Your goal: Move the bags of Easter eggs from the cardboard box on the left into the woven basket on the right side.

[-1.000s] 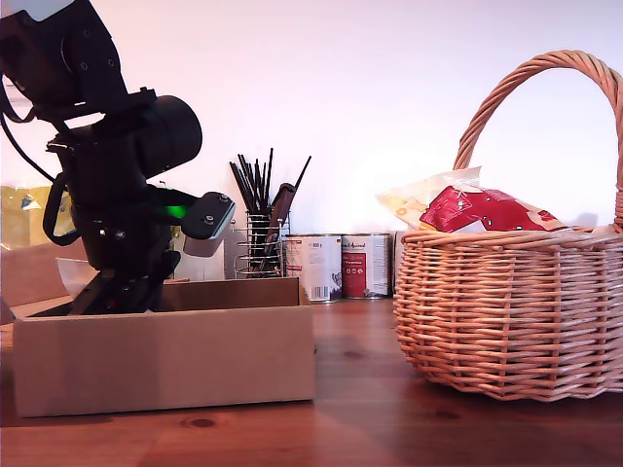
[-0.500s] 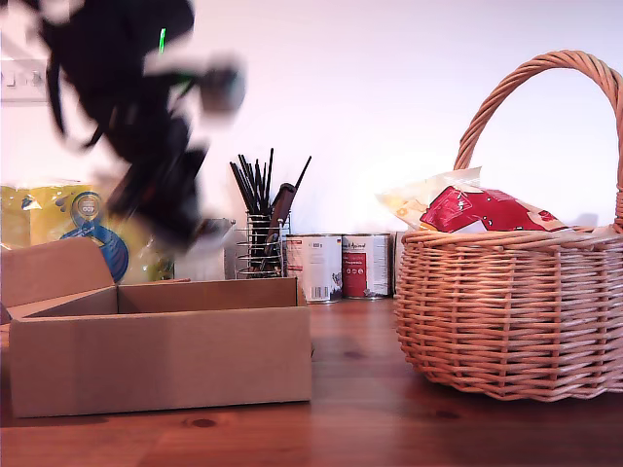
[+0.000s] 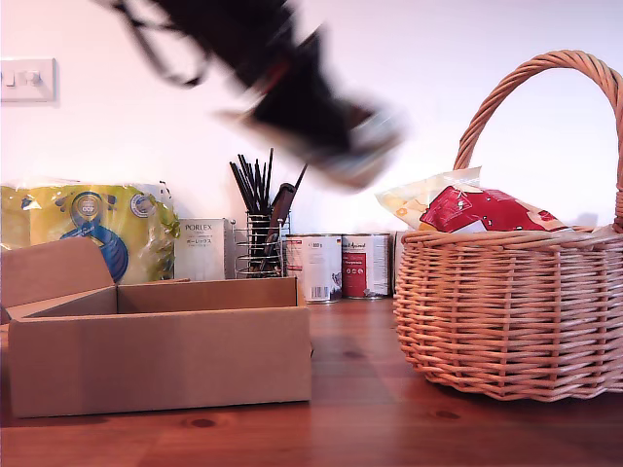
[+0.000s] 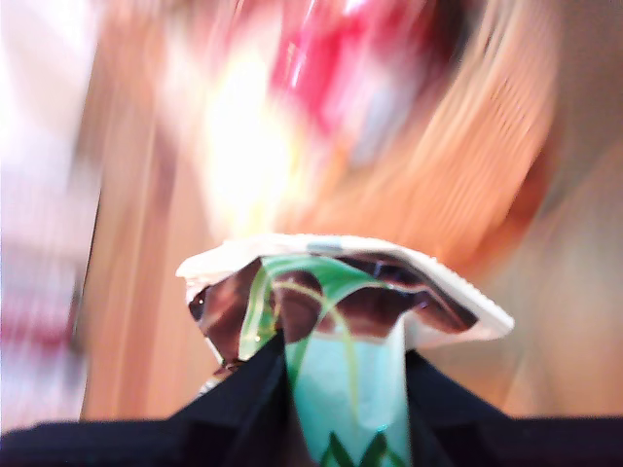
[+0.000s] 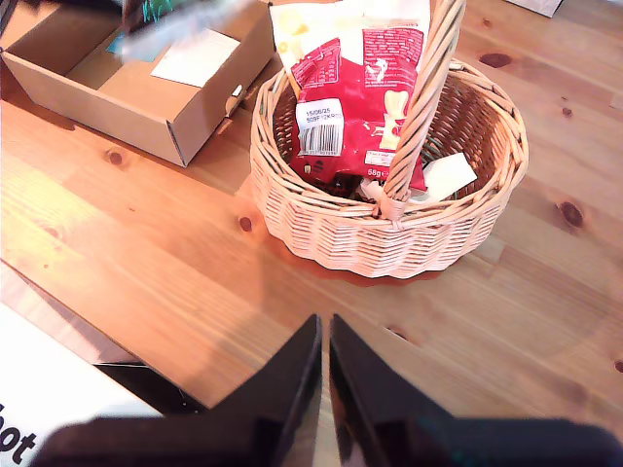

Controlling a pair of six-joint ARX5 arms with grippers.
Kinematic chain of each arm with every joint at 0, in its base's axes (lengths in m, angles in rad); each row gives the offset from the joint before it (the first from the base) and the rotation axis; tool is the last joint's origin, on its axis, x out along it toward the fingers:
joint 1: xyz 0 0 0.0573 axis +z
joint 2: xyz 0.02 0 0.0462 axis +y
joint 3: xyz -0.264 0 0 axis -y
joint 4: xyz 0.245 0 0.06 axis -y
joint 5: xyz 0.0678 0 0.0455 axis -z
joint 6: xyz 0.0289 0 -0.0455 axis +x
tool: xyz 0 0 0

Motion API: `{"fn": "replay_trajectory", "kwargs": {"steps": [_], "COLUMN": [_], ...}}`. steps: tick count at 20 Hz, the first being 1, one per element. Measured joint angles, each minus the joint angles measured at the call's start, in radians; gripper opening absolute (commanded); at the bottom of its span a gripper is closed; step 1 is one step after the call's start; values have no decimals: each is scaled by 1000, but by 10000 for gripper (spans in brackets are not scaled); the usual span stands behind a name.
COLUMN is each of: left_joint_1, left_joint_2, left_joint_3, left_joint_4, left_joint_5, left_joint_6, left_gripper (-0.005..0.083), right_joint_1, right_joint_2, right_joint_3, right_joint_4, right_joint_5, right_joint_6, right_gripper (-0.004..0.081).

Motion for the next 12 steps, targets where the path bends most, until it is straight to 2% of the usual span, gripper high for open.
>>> {"fn": "replay_trajectory", "kwargs": {"steps": [7,12], "left_joint_1": [-48,-71], "left_joint_2": [56,178], "left_joint_3": [0,11], "left_joint_4": [286,365], "left_joint_5": [65,69], "left_joint_6": [-54,-54], "left_gripper": [160,160], "right_joint_1": [2,5], "right_joint_2": [0,0], "right_joint_3": [0,0], "right_joint_4": [0,0], "right_joint_5": [0,0], "right_joint_6": [0,0], "right_gripper": [-2,-2]}}
